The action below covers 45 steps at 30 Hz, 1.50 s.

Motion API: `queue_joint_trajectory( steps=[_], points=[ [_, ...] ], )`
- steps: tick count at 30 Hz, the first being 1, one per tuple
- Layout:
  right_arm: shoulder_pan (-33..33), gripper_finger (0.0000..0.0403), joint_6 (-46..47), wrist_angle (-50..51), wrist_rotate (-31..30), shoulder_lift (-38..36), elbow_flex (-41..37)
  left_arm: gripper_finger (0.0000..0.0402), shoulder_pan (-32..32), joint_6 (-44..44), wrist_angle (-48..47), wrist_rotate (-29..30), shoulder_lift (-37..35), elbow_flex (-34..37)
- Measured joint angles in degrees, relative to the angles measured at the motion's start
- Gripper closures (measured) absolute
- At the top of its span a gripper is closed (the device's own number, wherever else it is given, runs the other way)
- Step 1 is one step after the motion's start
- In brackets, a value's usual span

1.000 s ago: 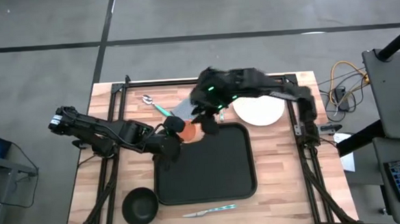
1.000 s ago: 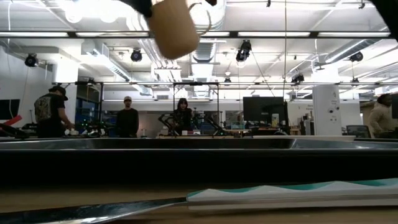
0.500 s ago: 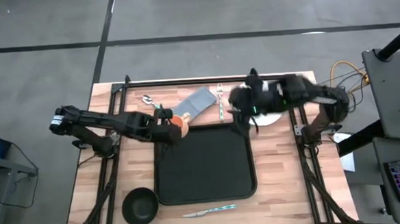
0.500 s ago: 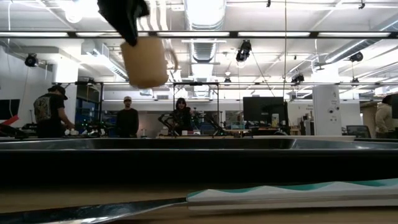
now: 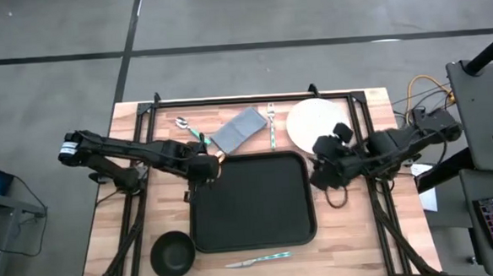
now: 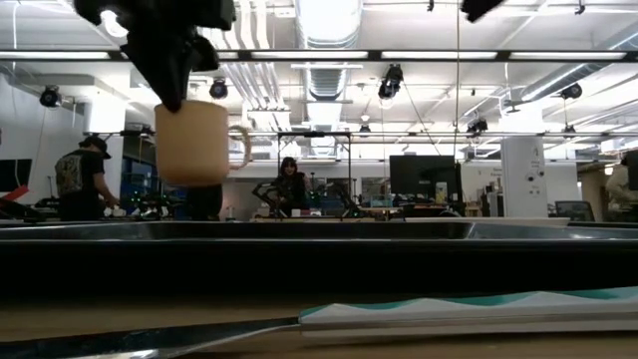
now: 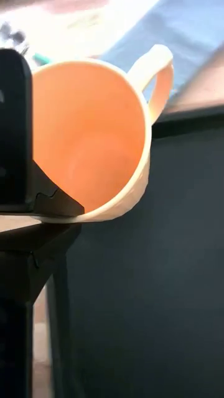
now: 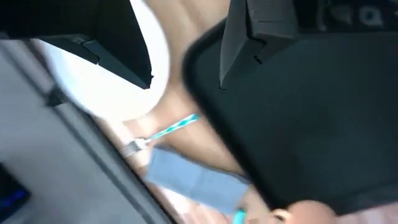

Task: Set up tray
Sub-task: Put the mug on the tray

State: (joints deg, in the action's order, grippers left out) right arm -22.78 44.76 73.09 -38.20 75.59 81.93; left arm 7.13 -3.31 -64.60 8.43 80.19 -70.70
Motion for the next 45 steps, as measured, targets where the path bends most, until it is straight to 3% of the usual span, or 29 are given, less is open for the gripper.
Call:
queue_joint_trajectory(
  steps=[6, 13, 17, 32, 45],
  points=[
    [-2.9, 0.0228, 4.3, -13.7, 3.7, -4.9, -14.3, 0.0401, -0.1, -14.4, 4.3, 0.0, 0.1, 2.8],
    [-2.9, 0.0235, 4.3, -21.2, 7.8, -5.5, -19.1, 0.0401, 0.0, -25.5, 10.5, 0.5, 0.2, 9.5],
    [-2.9, 0.0236, 1.9, -21.0, 7.8, -5.5, -18.0, 0.0401, 0.1, -27.7, 10.8, 2.6, 0.2, 11.1],
    [-2.7, 0.0236, -4.9, -20.7, 6.5, -5.6, -11.7, 0.0395, 0.6, -28.9, 16.6, 2.1, 0.2, 14.3],
    [-2.7, 0.0236, -4.9, -20.2, 6.5, -5.6, -11.6, 0.0351, 0.6, -25.4, 14.2, 1.5, 0.2, 8.5]
  ],
)
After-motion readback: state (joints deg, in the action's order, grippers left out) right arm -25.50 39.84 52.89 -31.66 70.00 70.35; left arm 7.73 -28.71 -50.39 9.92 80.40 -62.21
